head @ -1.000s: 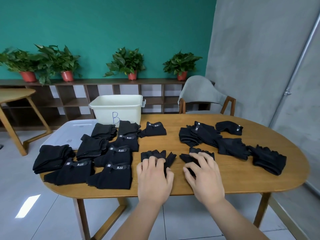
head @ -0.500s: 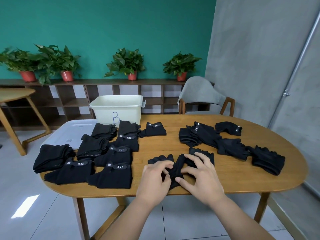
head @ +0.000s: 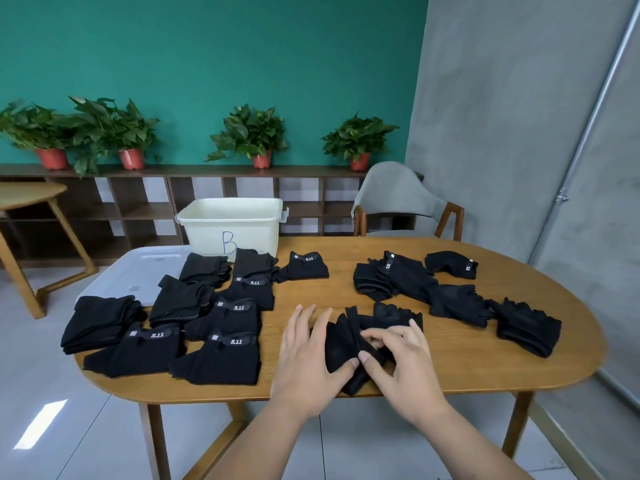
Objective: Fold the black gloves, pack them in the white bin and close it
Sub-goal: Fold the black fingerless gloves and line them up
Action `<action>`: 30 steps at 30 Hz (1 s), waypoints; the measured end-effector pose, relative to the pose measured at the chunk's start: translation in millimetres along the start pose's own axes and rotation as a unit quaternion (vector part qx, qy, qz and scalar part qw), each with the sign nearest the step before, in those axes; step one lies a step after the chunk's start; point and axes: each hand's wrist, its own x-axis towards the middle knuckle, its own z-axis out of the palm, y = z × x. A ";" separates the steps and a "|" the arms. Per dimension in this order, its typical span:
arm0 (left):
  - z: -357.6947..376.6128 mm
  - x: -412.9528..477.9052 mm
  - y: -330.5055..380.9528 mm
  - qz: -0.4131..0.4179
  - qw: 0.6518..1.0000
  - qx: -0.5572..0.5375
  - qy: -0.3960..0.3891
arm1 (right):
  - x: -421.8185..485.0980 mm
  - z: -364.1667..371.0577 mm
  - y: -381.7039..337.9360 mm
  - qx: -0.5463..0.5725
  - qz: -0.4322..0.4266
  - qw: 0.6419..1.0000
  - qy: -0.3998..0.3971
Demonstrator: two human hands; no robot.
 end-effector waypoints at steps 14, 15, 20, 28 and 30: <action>-6.8 -4.0 4.4 0.019 0.999 -0.002 -0.042 | 79.1 -106.5 -31.7 0.140 0.134 0.974 0.118; -6.8 -4.0 4.5 0.023 0.999 0.003 -0.047 | 83.3 -110.8 -31.9 0.097 0.117 0.978 0.143; -5.5 -3.1 3.9 0.053 0.996 0.045 -0.059 | 69.8 -88.0 -19.0 -0.160 -0.033 0.982 0.090; -5.6 -6.9 4.9 0.143 0.979 0.105 -0.102 | 5.4 -21.8 35.5 -0.131 0.000 0.984 -0.120; -5.6 -8.2 4.5 0.166 0.972 0.116 -0.116 | 4.6 -22.6 32.3 -0.091 0.006 0.989 -0.113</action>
